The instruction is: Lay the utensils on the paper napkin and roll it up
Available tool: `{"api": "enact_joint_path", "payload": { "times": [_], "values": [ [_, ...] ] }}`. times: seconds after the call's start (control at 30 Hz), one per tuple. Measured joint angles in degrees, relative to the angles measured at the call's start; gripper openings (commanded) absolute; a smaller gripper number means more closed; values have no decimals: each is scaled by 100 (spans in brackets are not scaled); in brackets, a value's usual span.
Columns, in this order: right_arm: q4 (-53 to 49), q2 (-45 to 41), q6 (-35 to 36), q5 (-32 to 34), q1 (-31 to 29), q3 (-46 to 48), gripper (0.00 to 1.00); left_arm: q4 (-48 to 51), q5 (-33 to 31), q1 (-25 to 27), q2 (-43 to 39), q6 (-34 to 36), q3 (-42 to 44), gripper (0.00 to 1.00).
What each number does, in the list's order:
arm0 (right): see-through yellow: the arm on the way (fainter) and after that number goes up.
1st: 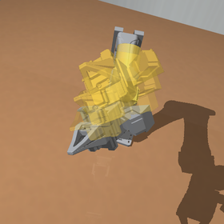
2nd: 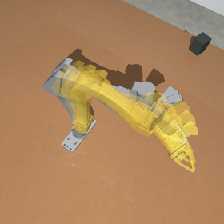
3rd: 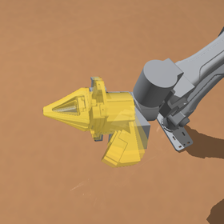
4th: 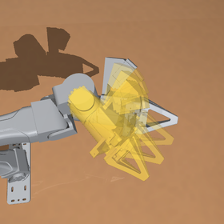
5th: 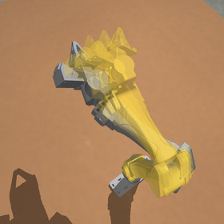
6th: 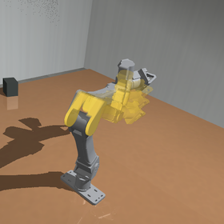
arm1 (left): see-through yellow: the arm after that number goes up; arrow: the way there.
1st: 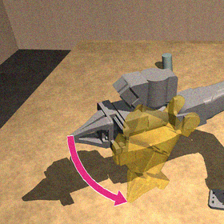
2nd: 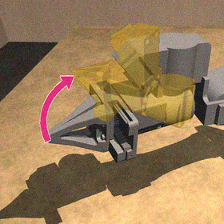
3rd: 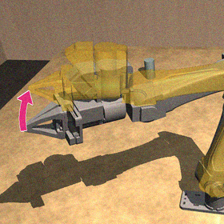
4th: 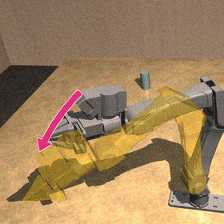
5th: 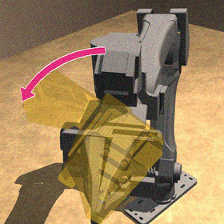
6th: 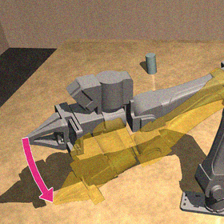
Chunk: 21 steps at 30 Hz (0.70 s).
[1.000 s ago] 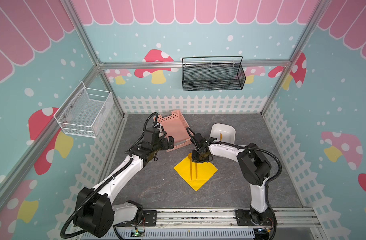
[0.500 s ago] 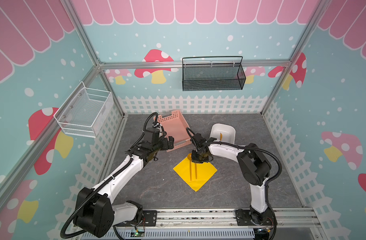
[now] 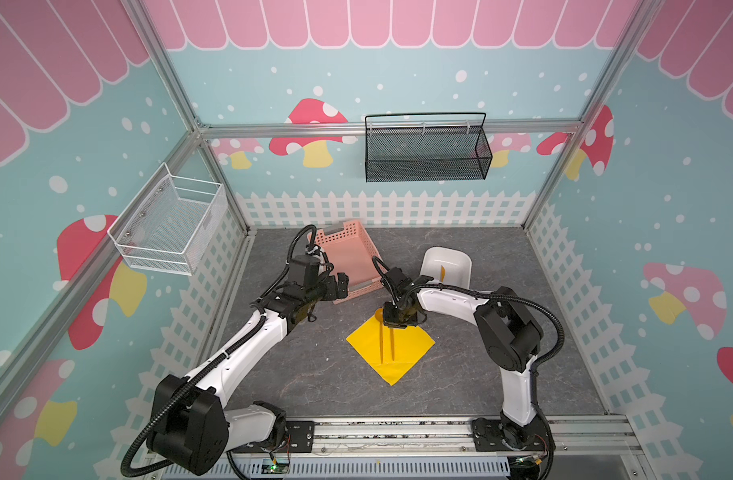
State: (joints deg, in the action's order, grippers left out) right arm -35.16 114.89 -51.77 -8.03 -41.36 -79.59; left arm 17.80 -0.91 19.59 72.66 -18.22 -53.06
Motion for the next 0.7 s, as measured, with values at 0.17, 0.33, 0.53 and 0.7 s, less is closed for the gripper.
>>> {"api": "enact_joint_path", "payload": {
  "times": [0.17,0.33,0.53,0.7],
  "values": [
    [-9,0,-20,-11,0,0,12,0,0,0,0,0,0,100],
    [-70,0,-28,-57,0,0,14,0,0,0,0,0,0,100],
    [-90,0,-46,-63,0,0,16,0,0,0,0,0,-2,100],
    [-92,0,-70,-66,0,0,13,0,0,0,0,0,-2,100]
  ]
}}
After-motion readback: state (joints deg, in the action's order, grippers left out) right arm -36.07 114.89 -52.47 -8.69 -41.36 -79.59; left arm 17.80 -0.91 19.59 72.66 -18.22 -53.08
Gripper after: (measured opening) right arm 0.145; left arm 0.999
